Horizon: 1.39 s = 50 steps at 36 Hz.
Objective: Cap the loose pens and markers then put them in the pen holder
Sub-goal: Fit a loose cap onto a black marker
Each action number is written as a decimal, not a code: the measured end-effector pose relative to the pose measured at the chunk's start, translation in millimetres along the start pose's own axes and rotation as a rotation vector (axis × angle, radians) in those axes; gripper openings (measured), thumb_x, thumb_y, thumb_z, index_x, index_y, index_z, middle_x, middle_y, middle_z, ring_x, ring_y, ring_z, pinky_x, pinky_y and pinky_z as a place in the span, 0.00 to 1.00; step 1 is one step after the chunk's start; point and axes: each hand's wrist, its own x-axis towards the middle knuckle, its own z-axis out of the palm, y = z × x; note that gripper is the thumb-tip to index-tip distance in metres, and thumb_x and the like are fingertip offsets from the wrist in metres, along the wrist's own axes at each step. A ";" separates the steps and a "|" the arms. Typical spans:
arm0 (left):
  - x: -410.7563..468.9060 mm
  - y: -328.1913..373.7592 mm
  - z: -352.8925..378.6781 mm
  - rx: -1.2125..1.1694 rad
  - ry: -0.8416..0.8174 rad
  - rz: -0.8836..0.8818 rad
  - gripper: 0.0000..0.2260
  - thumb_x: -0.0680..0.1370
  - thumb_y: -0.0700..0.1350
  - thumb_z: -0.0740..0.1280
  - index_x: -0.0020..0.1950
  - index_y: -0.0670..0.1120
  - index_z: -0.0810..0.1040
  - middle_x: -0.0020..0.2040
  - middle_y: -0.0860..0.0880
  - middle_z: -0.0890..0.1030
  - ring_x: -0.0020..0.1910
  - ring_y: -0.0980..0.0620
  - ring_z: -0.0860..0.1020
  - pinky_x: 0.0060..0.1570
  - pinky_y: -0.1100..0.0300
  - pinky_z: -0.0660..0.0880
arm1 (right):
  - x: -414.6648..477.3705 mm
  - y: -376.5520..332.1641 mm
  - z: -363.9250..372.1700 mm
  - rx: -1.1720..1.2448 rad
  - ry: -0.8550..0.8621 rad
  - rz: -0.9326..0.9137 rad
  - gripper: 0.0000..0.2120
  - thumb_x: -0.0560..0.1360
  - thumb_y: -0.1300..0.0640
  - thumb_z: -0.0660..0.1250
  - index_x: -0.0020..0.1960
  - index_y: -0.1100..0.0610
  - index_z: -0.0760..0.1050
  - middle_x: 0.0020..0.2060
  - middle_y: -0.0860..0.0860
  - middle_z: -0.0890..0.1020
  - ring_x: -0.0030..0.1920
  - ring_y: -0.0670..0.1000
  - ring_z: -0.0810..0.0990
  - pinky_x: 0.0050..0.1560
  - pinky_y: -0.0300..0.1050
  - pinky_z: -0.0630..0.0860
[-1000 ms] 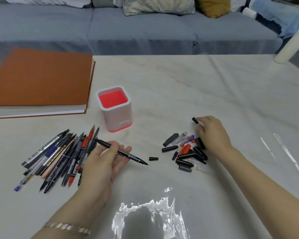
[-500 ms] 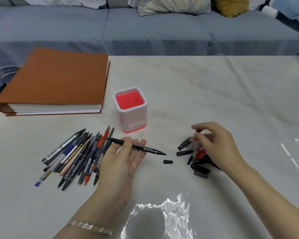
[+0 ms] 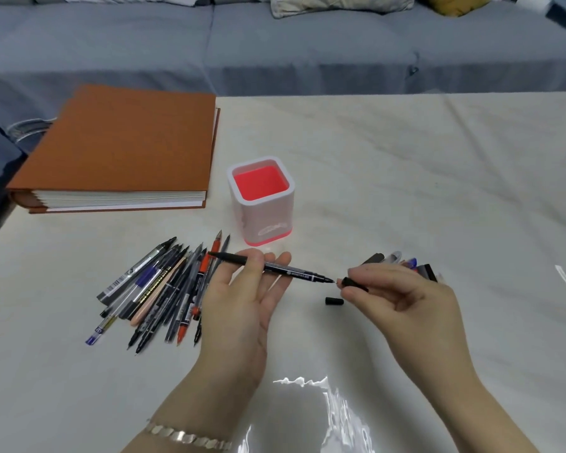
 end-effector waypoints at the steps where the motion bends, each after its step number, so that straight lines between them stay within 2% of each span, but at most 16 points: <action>1: -0.4 0.2 0.2 0.001 0.000 0.001 0.04 0.78 0.40 0.60 0.45 0.42 0.73 0.39 0.48 0.80 0.40 0.55 0.84 0.36 0.64 0.80 | -0.3 0.8 0.3 -0.023 -0.013 -0.017 0.16 0.62 0.71 0.73 0.31 0.49 0.82 0.40 0.46 0.83 0.37 0.42 0.82 0.39 0.26 0.74; 8: -4.8 0.1 3.1 0.014 -0.037 0.049 0.05 0.78 0.39 0.59 0.45 0.43 0.73 0.31 0.53 0.81 0.40 0.54 0.84 0.37 0.64 0.80 | 0.6 -1.4 2.0 -0.169 -0.042 -0.098 0.17 0.63 0.69 0.73 0.33 0.45 0.80 0.40 0.41 0.82 0.39 0.39 0.81 0.40 0.26 0.73; 14: -7.9 2.4 3.7 0.057 -0.051 0.106 0.04 0.78 0.39 0.60 0.44 0.43 0.73 0.38 0.48 0.80 0.42 0.54 0.84 0.37 0.64 0.80 | -0.7 -2.5 1.6 -0.183 -0.058 -0.044 0.17 0.65 0.65 0.73 0.33 0.41 0.79 0.29 0.38 0.83 0.32 0.40 0.81 0.37 0.27 0.74; 18: -12.7 0.9 3.5 0.125 -0.079 0.154 0.03 0.77 0.39 0.61 0.44 0.43 0.74 0.42 0.44 0.80 0.43 0.52 0.84 0.38 0.64 0.79 | -3.1 -2.6 4.0 -0.233 -0.028 -0.146 0.18 0.65 0.64 0.73 0.33 0.39 0.78 0.34 0.37 0.83 0.36 0.40 0.81 0.39 0.26 0.73; 23: -14.4 3.8 3.5 0.103 -0.073 0.201 0.04 0.77 0.38 0.60 0.43 0.43 0.74 0.37 0.48 0.81 0.40 0.55 0.84 0.38 0.63 0.80 | -3.3 -3.3 -2.7 -0.209 0.029 -0.184 0.18 0.65 0.67 0.72 0.34 0.43 0.78 0.32 0.33 0.82 0.35 0.38 0.81 0.37 0.23 0.71; 27: -15.7 6.5 5.3 0.074 -0.065 0.211 0.04 0.77 0.40 0.61 0.44 0.44 0.74 0.36 0.51 0.83 0.40 0.55 0.84 0.39 0.64 0.80 | -3.7 0.8 -7.4 -0.215 0.001 -0.158 0.17 0.65 0.67 0.72 0.35 0.43 0.79 0.32 0.35 0.83 0.35 0.38 0.81 0.39 0.24 0.72; 34: -21.0 3.7 9.3 0.060 -0.071 0.186 0.04 0.76 0.39 0.61 0.44 0.44 0.74 0.40 0.47 0.80 0.41 0.53 0.84 0.38 0.63 0.79 | -5.3 1.0 -4.5 -0.184 -0.032 -0.194 0.18 0.65 0.67 0.73 0.36 0.42 0.79 0.33 0.38 0.83 0.34 0.39 0.82 0.38 0.25 0.72; 39: -23.5 -0.1 11.8 0.053 -0.078 0.164 0.03 0.75 0.40 0.62 0.45 0.44 0.75 0.40 0.46 0.81 0.42 0.52 0.84 0.37 0.63 0.80 | -6.8 0.8 -1.4 -0.184 -0.073 -0.220 0.19 0.67 0.67 0.72 0.35 0.41 0.79 0.33 0.41 0.83 0.34 0.42 0.82 0.39 0.29 0.75; 41: -24.2 -0.6 12.8 0.049 -0.091 0.158 0.03 0.74 0.41 0.62 0.44 0.44 0.74 0.41 0.45 0.81 0.43 0.52 0.84 0.37 0.63 0.79 | -6.6 1.8 -1.6 -0.165 -0.071 -0.239 0.18 0.67 0.67 0.71 0.36 0.42 0.78 0.34 0.43 0.83 0.33 0.41 0.82 0.38 0.28 0.74; 44: -25.5 -1.2 12.8 0.037 -0.105 0.146 0.06 0.69 0.44 0.63 0.44 0.45 0.74 0.43 0.45 0.81 0.43 0.52 0.84 0.36 0.65 0.79 | -6.2 0.4 -1.1 -0.215 -0.080 -0.327 0.06 0.67 0.56 0.69 0.36 0.45 0.80 0.35 0.40 0.83 0.34 0.39 0.82 0.38 0.26 0.74; 45: -26.0 -2.0 12.6 0.031 -0.106 0.141 0.06 0.69 0.44 0.63 0.43 0.45 0.74 0.42 0.46 0.81 0.42 0.52 0.84 0.36 0.65 0.79 | -6.3 1.8 -1.6 -0.265 -0.079 -0.360 0.05 0.67 0.53 0.66 0.39 0.47 0.81 0.33 0.39 0.82 0.35 0.38 0.81 0.38 0.26 0.74; 47: -27.8 -4.0 11.7 0.025 -0.103 0.142 0.06 0.68 0.44 0.63 0.42 0.45 0.74 0.40 0.48 0.82 0.42 0.52 0.84 0.36 0.65 0.79 | -6.1 6.2 -2.1 -0.357 -0.072 -0.438 0.07 0.69 0.54 0.65 0.43 0.51 0.81 0.34 0.40 0.81 0.36 0.37 0.81 0.40 0.26 0.73; 50: -30.5 -6.1 11.0 0.054 -0.091 0.161 0.05 0.67 0.43 0.64 0.41 0.44 0.74 0.37 0.50 0.83 0.42 0.52 0.84 0.35 0.65 0.79 | -7.4 13.6 -1.6 -0.421 -0.033 -0.504 0.08 0.70 0.56 0.65 0.44 0.58 0.81 0.33 0.40 0.80 0.37 0.37 0.80 0.41 0.26 0.73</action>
